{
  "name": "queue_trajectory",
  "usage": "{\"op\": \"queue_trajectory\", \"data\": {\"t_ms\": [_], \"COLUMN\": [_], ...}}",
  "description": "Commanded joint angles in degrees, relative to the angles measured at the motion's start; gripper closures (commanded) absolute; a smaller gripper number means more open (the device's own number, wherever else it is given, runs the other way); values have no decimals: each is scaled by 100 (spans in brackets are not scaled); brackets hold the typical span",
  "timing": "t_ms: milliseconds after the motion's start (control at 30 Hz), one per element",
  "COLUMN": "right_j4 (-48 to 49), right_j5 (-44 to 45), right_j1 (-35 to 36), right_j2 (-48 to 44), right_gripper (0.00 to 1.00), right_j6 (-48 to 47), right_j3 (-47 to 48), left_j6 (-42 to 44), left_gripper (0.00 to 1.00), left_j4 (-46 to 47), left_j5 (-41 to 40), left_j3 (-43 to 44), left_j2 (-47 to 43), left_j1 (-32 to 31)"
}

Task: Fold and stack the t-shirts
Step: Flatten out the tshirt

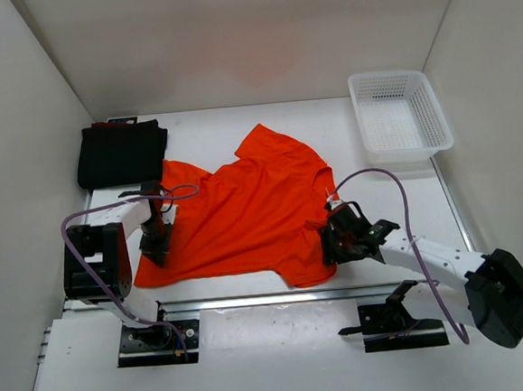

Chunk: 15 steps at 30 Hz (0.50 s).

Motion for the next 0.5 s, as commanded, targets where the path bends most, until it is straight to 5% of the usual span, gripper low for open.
{"op": "queue_trajectory", "data": {"t_ms": [0,167,333,467], "right_j4": [-534,-606,-667,-518], "right_j5": [96,10,-183,-377], "right_j1": [100,364,373,232], "right_j2": [679,1085,1014,883], "right_gripper": [59,64,100,100], "right_j6": [314,498,683,403], "right_j3": [118,312,251,329], "left_j6": [63,81,169,160], "left_gripper": [78,99,100,100], "left_j4": [147,77,199,217], "left_j5": [5,330,453,839], "left_j3": [131,122,-27,-80], "left_j2": [-37,-28,-273,-484], "left_j1": [-182,64,47,55]}}
